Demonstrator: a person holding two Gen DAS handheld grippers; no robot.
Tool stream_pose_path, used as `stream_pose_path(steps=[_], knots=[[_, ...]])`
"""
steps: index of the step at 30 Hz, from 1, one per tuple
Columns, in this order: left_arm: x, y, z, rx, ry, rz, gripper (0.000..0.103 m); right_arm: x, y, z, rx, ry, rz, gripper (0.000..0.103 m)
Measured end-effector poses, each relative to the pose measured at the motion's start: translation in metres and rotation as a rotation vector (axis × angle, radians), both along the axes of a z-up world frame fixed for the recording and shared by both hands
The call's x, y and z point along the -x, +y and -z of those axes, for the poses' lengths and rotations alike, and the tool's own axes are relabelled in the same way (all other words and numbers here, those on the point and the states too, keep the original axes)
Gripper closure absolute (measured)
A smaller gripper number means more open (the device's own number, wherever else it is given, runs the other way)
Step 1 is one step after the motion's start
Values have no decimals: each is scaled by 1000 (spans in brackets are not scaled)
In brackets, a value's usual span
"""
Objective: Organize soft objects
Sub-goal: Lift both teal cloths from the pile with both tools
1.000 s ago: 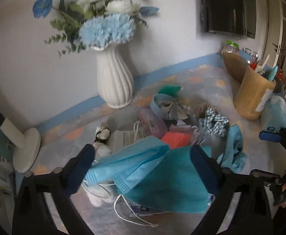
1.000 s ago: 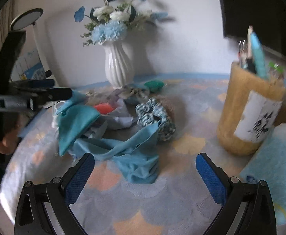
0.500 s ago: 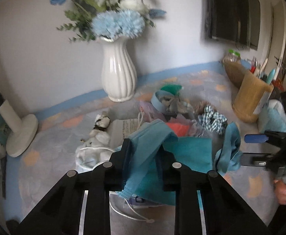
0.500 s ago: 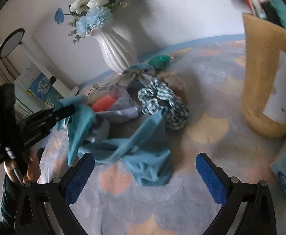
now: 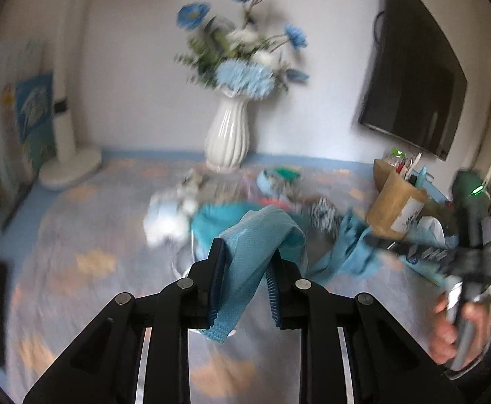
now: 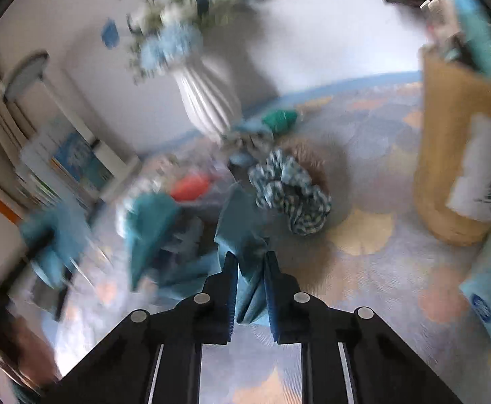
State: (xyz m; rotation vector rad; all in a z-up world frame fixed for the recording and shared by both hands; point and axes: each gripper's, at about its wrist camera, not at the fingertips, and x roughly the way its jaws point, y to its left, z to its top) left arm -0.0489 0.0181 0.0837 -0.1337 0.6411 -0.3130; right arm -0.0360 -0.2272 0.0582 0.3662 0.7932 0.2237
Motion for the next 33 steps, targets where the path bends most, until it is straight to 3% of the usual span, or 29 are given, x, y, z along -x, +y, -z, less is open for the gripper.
stream_pose_path(steps=[7,10,11,12,14,18,22,28,31,32,33], knots=[[-1,-11,43,3,81,-32,83,53,6,-40,56,-97,-52,88],[0,-11,47,0,83,-46,83,61,9,-36,87,-80,-74,79],[3,-11,46,-6,61,-48,83,62,8,-31,96,-61,-67,61],[4,-12,47,-17,57,-53,83,62,6,-28,91,-51,-64,31],[4,-14,49,-34,64,-51,83,61,0,-19,66,-32,-50,8],[5,-17,48,-57,47,-43,83,52,0,-4,141,-15,-14,8],[3,-12,50,-26,58,-50,83,22,16,22,267,99,-62,8],[2,-15,52,-44,62,-54,83,4,37,36,359,120,-98,8],[3,-20,52,-72,58,-49,83,4,49,36,406,107,-110,24],[3,-20,52,-75,58,-48,83,5,53,37,449,103,-99,33],[3,-20,52,-76,59,-48,83,5,54,37,462,92,-98,48]])
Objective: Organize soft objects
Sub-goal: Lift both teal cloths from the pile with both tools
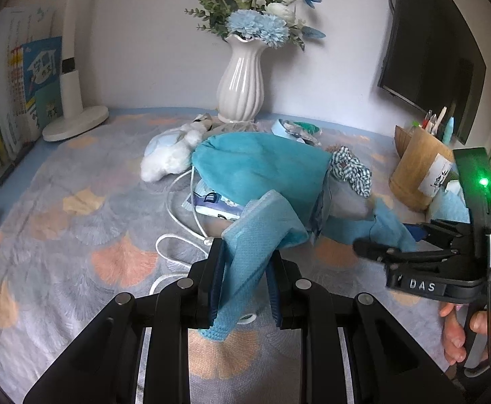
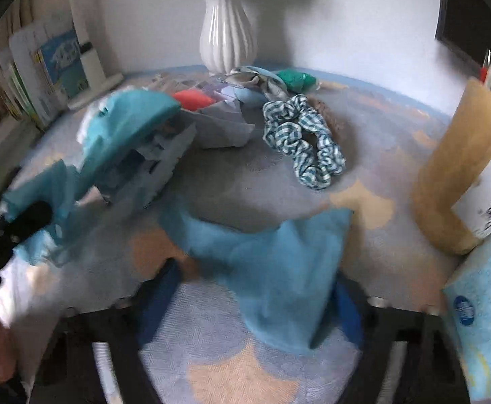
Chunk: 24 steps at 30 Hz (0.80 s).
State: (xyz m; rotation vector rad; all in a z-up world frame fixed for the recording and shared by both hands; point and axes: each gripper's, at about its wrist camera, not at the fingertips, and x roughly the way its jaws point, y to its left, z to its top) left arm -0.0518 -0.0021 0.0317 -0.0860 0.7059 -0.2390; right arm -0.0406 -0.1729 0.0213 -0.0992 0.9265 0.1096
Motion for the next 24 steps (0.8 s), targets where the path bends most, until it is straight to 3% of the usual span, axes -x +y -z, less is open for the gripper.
stream_pose_path(steps=[5,13,17,19,24], knots=[[-1,0,0,-1,9,-3,82,6,-1,-5,-8,-40,-11,88],[1,-9,0,-49,3,2,83,30,-12,-23,-187,-115,-72,90],[5,-10,-8,-19,-3,23,85,43,-18,-40,-212,-147,-72,90],[11,-10,-17,36,-13,38,86,47,-20,-50,-232,-163,-75,90],[22,-24,-56,82,-87,94,86,67,-35,-83,-248,-246,-62,90]])
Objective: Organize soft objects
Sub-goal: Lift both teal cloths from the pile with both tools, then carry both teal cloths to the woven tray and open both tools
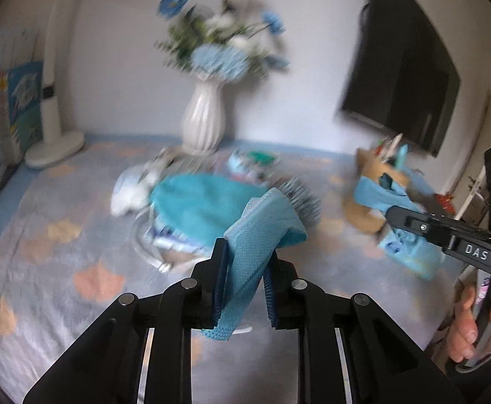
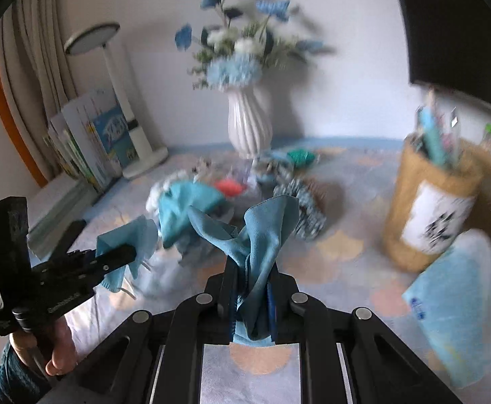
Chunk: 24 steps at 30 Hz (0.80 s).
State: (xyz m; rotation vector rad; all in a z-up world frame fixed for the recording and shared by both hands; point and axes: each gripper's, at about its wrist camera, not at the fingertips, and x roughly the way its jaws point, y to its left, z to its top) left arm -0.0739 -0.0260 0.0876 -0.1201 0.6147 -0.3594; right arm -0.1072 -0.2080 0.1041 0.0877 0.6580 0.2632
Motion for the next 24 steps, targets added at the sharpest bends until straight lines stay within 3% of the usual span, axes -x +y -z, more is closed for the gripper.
stream_pose_path(steps=[8,12,15,19,24], knots=[[-13,-49,-55,-13,-95,124,86,27,-35,-49,-29,-127,56,90],[-39,-97,-88,-62,-149,207,86,36,-72,-74,-18,-181,142,90],[-66,-136,-113,-44,-154,282,86,35,-108,-91,-18,-205,240,90],[-103,-184,-140,75,-121,397,86,23,-170,-104,-43,-182,422,90],[-130,-250,-150,101,-78,491,86,-3,-248,-94,-133,-78,620,90]])
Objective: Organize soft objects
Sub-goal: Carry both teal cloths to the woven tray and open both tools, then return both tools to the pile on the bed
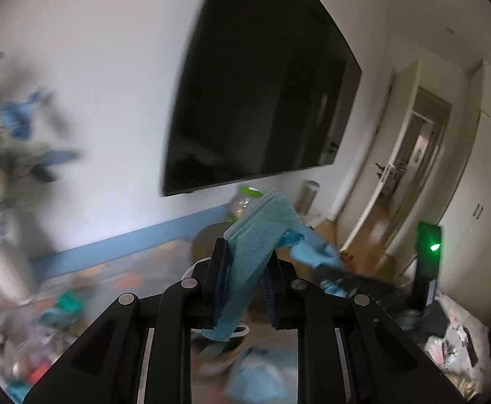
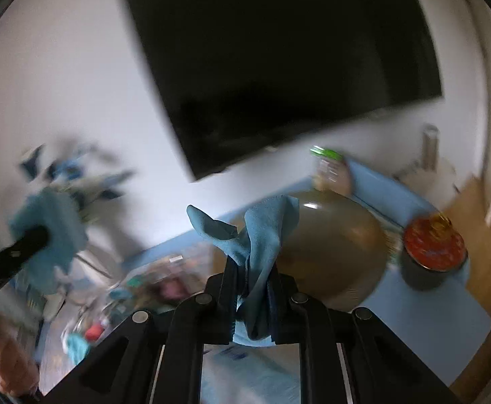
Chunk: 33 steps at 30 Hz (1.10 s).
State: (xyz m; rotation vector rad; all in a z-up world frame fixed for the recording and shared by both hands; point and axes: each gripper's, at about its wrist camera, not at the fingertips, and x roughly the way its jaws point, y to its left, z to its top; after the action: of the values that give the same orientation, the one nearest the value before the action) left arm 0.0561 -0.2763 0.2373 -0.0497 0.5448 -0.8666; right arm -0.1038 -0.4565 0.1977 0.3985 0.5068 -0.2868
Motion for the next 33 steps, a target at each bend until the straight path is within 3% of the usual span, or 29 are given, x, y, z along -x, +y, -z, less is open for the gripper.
stream_pose_path(steps=[9,11,14,15,16,18,20,27,33], knots=[[-33,-81,27,-65,77,36,85,-41,-48,39,-54,148,71,90],[-36,-88,32,-60,88,39,73,-48,-52,48,-62,169,68,89],[-33,-95,33,-59,58,13,46,-55,-58,57,-90,196,54,85],[-31,-96,33,-57,44,10,29,-56,-60,60,-103,201,50,82],[-31,-97,33,-55,35,7,23,-56,-61,63,-108,206,49,80],[-25,-95,31,-54,12,13,23,-55,-65,68,-117,221,54,57],[-21,-93,29,-64,-3,20,23,-51,-66,69,-127,217,58,46],[3,-44,10,-31,-41,-23,23,-32,-61,58,-113,182,67,46],[45,49,-2,34,-71,-139,23,-10,-35,31,-116,110,38,43]])
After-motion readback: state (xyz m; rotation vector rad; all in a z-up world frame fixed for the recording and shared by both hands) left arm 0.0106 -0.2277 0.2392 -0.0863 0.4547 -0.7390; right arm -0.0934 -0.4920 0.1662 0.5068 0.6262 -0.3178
